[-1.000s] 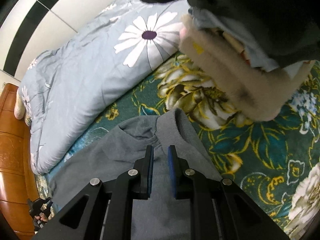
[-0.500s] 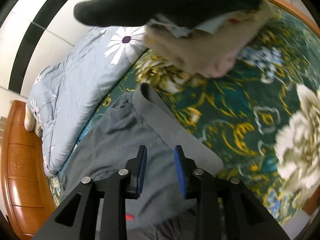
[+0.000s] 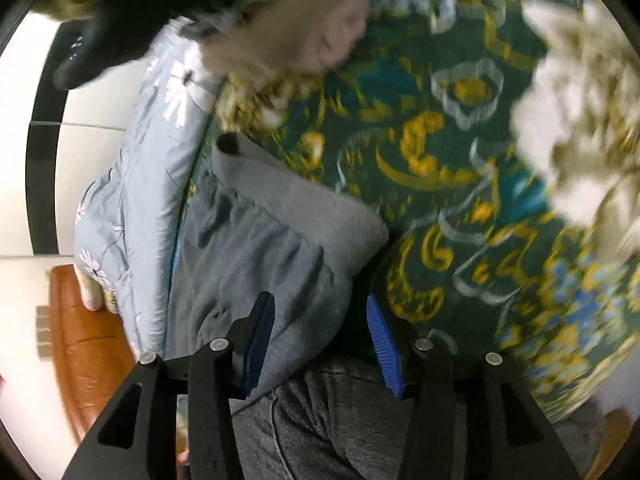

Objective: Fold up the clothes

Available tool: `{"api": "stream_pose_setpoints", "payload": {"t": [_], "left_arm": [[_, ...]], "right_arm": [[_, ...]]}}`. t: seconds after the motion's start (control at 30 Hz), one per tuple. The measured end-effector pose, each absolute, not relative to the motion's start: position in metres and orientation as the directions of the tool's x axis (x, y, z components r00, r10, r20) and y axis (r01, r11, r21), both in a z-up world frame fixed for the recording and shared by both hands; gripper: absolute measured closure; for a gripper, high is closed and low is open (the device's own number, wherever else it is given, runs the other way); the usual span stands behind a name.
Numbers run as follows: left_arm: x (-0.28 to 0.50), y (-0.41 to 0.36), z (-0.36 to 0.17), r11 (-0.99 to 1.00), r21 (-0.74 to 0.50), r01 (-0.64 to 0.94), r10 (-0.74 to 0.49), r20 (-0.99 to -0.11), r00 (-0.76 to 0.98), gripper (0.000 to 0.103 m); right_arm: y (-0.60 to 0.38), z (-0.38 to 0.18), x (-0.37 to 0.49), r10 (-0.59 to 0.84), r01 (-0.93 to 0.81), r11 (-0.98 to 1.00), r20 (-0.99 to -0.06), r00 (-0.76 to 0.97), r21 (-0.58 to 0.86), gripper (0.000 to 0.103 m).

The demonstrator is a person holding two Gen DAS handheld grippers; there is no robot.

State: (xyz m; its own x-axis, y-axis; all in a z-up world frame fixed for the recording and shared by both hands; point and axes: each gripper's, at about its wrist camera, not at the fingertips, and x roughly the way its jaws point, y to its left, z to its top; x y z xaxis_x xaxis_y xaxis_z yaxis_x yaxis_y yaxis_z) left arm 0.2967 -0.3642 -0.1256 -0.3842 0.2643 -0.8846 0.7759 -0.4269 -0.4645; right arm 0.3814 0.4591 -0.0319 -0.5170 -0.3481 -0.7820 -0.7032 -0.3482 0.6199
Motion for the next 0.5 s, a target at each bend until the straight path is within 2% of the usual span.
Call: {"api": "stream_pose_setpoints", "payload": {"t": [0.13, 0.17, 0.23, 0.27, 0.3, 0.37, 0.43, 0.5], "left_arm": [[0.302, -0.372, -0.130, -0.342, -0.497, 0.797, 0.288, -0.863, -0.415, 0.047], [0.304, -0.373, -0.131, -0.320, -0.504, 0.802, 0.294, -0.858, -0.422, 0.052], [0.306, -0.377, -0.132, -0.293, -0.509, 0.809, 0.296, -0.853, -0.430, 0.071], [0.307, -0.377, -0.131, -0.292, -0.509, 0.809, 0.290, -0.854, -0.433, 0.086], [0.307, -0.378, -0.130, -0.291, -0.510, 0.810, 0.284, -0.854, -0.435, 0.090], [0.308, -0.379, -0.127, -0.290, -0.510, 0.809, 0.272, -0.855, -0.442, 0.092], [0.305, -0.378, -0.116, -0.313, -0.527, 0.790, 0.255, -0.848, -0.465, 0.093], [0.301, -0.377, -0.103, -0.321, -0.554, 0.768, 0.249, -0.832, -0.495, 0.093]], "right_arm": [[0.458, -0.060, 0.379, -0.423, -0.720, -0.206, -0.723, -0.546, 0.663, 0.053], [0.457, -0.063, 0.378, -0.425, -0.720, -0.190, -0.717, -0.552, 0.667, 0.053], [0.456, -0.063, 0.376, -0.418, -0.717, -0.180, -0.712, -0.564, 0.674, 0.054], [0.455, -0.059, 0.374, -0.409, -0.711, -0.185, -0.711, -0.572, 0.678, 0.057], [0.455, -0.056, 0.372, -0.401, -0.706, -0.189, -0.710, -0.579, 0.682, 0.060], [0.455, -0.049, 0.367, -0.387, -0.697, -0.198, -0.708, -0.590, 0.689, 0.081], [0.455, -0.038, 0.360, -0.372, -0.681, -0.220, -0.705, -0.604, 0.699, 0.094], [0.455, -0.028, 0.353, -0.356, -0.665, -0.243, -0.702, -0.617, 0.707, 0.095]]}}
